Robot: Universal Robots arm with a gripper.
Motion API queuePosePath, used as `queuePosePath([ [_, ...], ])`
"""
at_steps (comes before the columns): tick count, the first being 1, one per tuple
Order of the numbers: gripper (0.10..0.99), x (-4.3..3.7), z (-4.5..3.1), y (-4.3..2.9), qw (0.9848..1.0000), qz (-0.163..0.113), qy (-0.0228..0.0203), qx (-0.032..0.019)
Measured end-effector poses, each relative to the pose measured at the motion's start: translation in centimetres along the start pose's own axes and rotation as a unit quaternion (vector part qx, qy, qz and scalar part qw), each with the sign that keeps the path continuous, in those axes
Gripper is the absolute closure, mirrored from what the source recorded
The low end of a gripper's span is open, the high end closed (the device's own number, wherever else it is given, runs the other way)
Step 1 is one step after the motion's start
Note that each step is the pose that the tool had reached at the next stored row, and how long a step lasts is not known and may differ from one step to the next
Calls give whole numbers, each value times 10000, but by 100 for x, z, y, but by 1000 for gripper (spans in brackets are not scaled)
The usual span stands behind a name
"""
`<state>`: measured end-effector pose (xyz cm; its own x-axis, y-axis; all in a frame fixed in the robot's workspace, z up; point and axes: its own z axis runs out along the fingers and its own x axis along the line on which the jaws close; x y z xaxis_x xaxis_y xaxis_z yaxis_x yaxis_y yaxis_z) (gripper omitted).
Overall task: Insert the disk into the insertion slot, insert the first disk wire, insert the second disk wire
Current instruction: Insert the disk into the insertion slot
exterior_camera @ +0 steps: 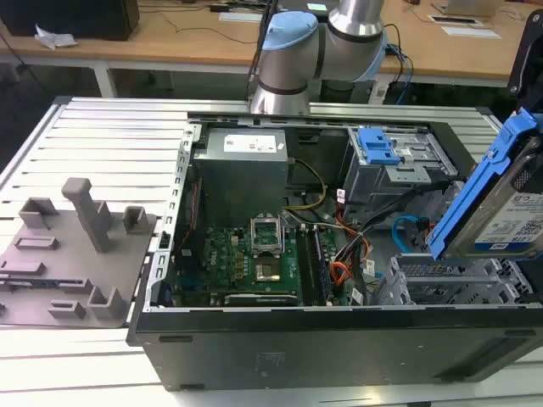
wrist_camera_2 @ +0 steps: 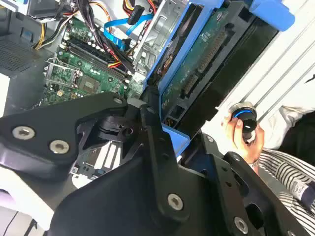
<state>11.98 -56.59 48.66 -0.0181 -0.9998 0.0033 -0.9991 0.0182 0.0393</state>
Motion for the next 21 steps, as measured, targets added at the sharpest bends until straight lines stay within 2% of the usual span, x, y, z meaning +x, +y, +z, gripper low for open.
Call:
queuePosePath([
  [12, 722, 0, 148, -6, 10000, 0, 0, 0],
  [21, 722, -1, 201, -8, 10000, 0, 0, 0],
])
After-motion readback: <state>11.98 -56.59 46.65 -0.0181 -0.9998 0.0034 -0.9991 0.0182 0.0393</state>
